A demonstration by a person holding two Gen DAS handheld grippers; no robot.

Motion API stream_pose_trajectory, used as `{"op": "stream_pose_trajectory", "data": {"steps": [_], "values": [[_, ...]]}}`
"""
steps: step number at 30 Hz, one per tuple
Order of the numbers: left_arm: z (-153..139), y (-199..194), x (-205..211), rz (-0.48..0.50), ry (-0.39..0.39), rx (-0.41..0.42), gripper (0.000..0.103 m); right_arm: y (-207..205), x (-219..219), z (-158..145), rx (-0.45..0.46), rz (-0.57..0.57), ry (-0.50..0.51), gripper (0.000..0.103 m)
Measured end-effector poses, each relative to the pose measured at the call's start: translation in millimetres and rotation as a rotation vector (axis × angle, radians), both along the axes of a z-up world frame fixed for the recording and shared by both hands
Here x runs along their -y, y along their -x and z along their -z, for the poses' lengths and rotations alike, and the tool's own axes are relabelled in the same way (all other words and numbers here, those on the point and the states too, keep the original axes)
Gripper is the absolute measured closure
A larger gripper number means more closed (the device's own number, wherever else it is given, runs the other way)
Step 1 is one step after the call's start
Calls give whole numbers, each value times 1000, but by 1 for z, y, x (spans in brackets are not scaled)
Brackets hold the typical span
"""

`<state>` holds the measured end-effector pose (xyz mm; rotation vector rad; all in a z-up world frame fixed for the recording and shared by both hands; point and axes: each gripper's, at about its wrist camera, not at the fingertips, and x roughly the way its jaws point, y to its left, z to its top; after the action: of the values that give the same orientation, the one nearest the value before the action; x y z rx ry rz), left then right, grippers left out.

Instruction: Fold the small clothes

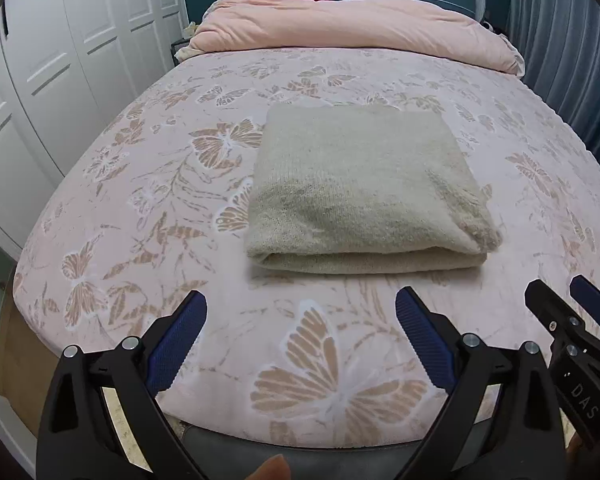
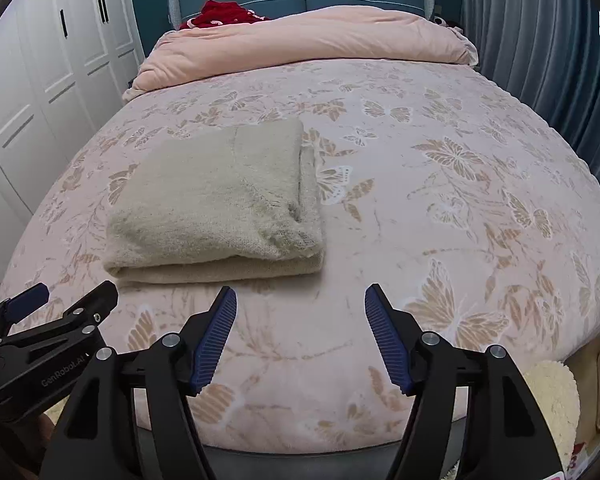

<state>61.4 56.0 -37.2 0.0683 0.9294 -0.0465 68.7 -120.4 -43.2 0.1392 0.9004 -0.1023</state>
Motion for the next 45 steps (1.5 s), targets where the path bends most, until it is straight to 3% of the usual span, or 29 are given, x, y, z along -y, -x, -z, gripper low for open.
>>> {"op": "stream_pose_trajectory", "data": {"steps": [5,16,29,45], "values": [[-6,10,9,1,-42,36,10,6,-7,-3,6,-9,-1,37],[-13,18,12,-22,-54,69,10,14,-3,-8,20,11,3,37],[-3,16,14,-18,-93,47,10,12,-4,4,-18,11,-5,37],[1,17,10,-42,-81,48,11,11,-10,6,-24,21,0,40]]}}
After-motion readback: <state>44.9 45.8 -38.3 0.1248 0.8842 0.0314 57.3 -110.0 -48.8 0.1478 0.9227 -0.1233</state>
